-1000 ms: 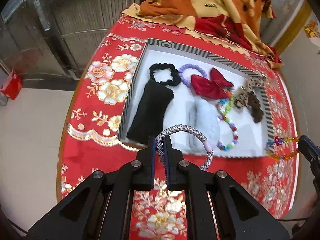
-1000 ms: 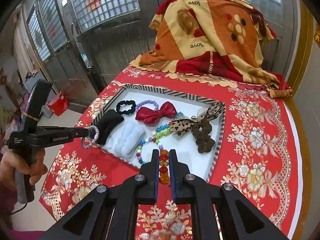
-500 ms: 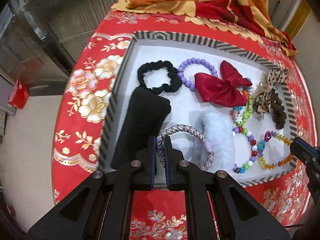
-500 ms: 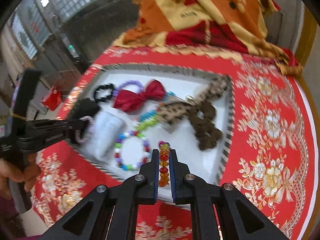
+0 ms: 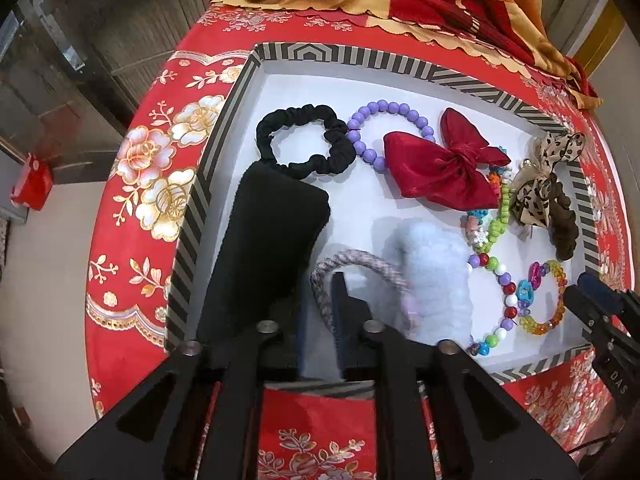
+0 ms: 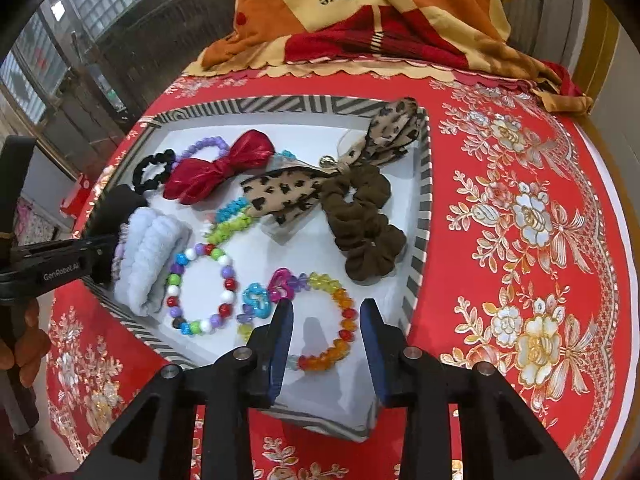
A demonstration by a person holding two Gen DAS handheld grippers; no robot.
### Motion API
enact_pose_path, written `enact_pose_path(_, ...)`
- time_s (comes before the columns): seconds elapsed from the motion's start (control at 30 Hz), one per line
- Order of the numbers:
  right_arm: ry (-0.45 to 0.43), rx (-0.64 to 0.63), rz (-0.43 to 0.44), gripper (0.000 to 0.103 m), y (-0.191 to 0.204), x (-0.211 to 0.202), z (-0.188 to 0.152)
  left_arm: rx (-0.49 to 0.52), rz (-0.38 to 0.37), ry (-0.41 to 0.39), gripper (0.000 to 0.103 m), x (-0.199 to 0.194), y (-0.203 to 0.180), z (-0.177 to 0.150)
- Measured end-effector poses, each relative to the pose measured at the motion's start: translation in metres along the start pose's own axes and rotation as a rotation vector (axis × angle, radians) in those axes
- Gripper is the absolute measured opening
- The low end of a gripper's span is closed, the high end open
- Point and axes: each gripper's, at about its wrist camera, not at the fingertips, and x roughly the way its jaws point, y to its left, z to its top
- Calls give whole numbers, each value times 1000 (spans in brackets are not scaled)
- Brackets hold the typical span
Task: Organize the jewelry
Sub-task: 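Carry both bracelets into the white tray and open both tools to release, then withdraw both tools from the tray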
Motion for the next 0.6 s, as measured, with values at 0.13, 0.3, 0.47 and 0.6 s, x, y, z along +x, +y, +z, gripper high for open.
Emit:
enact_pose_path(0.13, -36, 2, 15, 33, 6, -14, -3, -25, -15, -29, 44, -13, 3, -5)
enact_pose_path(0.3, -92, 5, 32, 33, 20, -32, -6, -36, -18, -72, 47, -35, 2, -13)
enact_pose_path(0.47, -122, -6, 24, 33, 37, -42, -7, -34, -21, -114, 47, -55, -4, -20)
enact_pose_path(0.6, -144, 1, 15, 34, 45, -51, -7, -18, -17, -148, 47, -68, -11, -27)
